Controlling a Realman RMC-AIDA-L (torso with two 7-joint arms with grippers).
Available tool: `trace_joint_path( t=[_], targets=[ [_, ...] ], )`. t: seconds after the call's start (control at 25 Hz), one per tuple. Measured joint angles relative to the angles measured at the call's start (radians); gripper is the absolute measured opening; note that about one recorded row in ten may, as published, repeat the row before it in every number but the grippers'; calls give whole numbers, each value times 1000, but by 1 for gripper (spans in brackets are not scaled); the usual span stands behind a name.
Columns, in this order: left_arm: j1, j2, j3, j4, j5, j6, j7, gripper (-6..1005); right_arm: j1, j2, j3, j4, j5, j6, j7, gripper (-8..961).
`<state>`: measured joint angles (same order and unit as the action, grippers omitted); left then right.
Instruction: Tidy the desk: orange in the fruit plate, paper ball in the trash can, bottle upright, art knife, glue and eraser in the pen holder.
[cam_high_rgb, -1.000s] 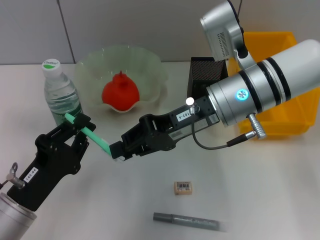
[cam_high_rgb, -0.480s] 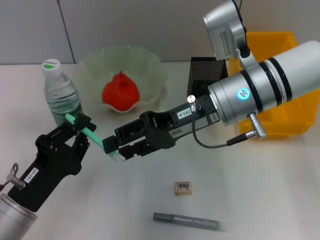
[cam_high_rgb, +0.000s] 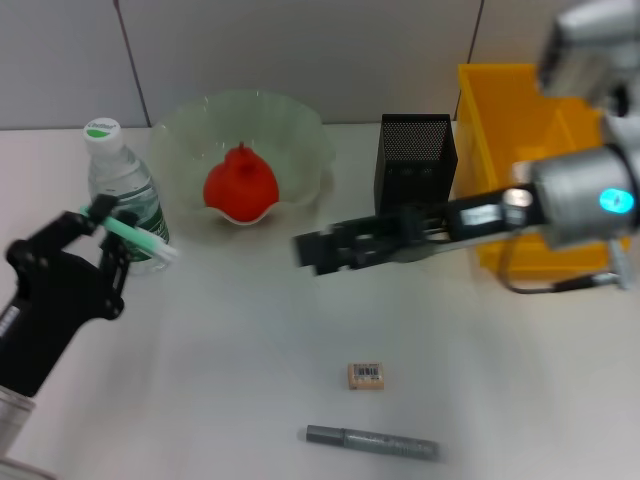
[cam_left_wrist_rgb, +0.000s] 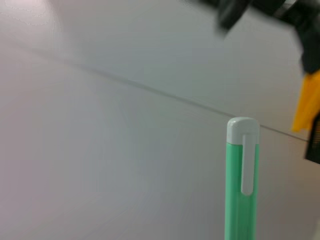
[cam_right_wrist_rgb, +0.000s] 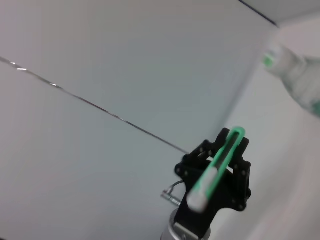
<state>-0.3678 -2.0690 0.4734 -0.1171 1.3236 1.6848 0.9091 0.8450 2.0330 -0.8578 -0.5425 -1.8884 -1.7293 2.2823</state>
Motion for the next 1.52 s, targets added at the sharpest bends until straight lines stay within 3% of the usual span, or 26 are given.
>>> trace_joint_path(
  t=[0.16,0.32,0.56,0.68,0.84,0.96,1.2,1.4,1.52],
  targets=[
    [0,1,-32,58,0,1,-256,203,-84,-29,11,-10,38,-62,-153,828],
    [-4,1,-34,140,1,0,-576,203,-147,-27,-2,-59,24,-69,-270,838],
    [-5,1,-20,307,23,-25,-1105,203,-173,-9,-4,-81,-18,-55,-435,839],
    [-6,0,11,457,56,-51,-1418,203,-174,11,-5,-91,-66,-33,-497,838],
    [-5,-2,109,632,64,-67,-1699,203,-163,38,-19,-91,-138,28,-551,838],
    [-10,-1,227,805,63,-99,-1951,202,-162,44,-68,-89,-145,53,-583,838],
    [-45,-1,399,989,61,-201,-2227,202,-190,47,-73,-104,-138,56,-666,839],
    [-94,-4,488,1006,62,-258,-2271,203,-269,45,-65,-208,-103,21,-700,839],
    [-165,-4,588,973,61,-347,-2286,203,-325,43,-65,-286,-62,-20,-708,839]
  ],
)
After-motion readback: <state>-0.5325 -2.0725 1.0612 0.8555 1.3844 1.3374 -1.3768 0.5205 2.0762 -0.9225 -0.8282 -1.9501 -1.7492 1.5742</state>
